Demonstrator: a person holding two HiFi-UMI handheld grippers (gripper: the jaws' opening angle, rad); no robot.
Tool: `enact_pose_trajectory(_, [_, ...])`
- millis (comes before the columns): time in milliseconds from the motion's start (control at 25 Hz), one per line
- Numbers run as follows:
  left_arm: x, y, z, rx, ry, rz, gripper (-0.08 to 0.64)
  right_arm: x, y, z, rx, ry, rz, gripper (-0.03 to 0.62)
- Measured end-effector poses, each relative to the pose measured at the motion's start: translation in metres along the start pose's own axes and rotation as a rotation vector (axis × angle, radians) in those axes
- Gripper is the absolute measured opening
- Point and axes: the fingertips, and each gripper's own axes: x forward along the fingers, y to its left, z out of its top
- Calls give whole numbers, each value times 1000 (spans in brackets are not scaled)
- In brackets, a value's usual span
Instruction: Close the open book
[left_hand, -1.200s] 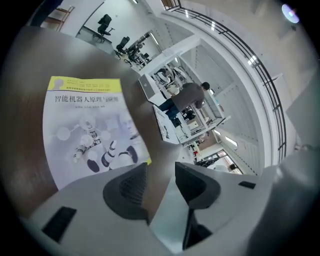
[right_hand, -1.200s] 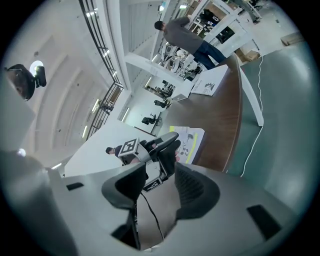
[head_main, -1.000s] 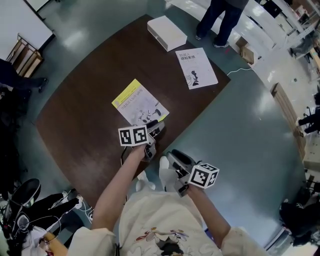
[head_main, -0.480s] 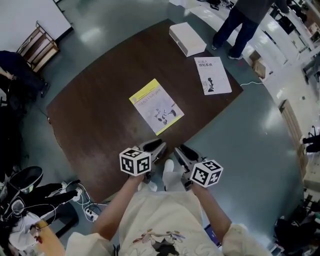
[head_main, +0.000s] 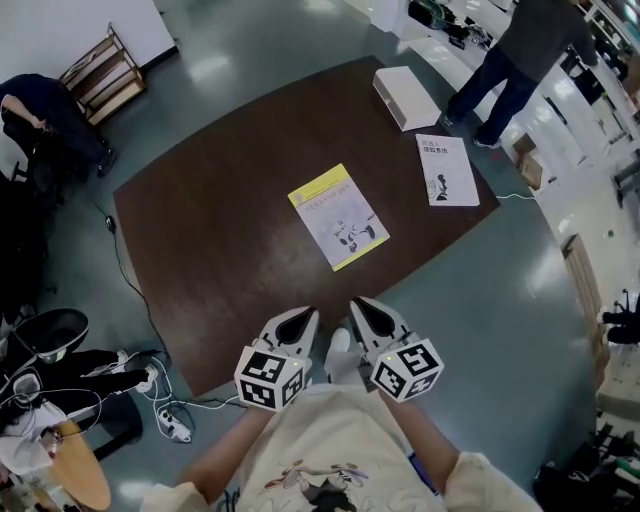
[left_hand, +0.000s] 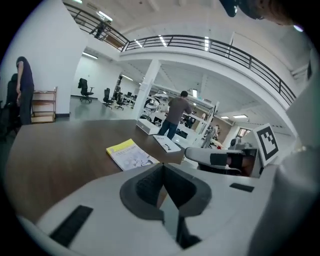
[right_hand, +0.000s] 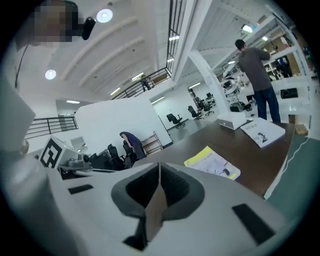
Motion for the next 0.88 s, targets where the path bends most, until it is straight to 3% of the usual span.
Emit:
enact_pose_trajectory(200, [-37,-8,8,9,-35,45,6,-4,41,6,-203,-21,-45,5])
enact_pose_trajectory(880, [-67,-14,7,58,-75,82,6,-11,82,-3,-227,-37,-77,5])
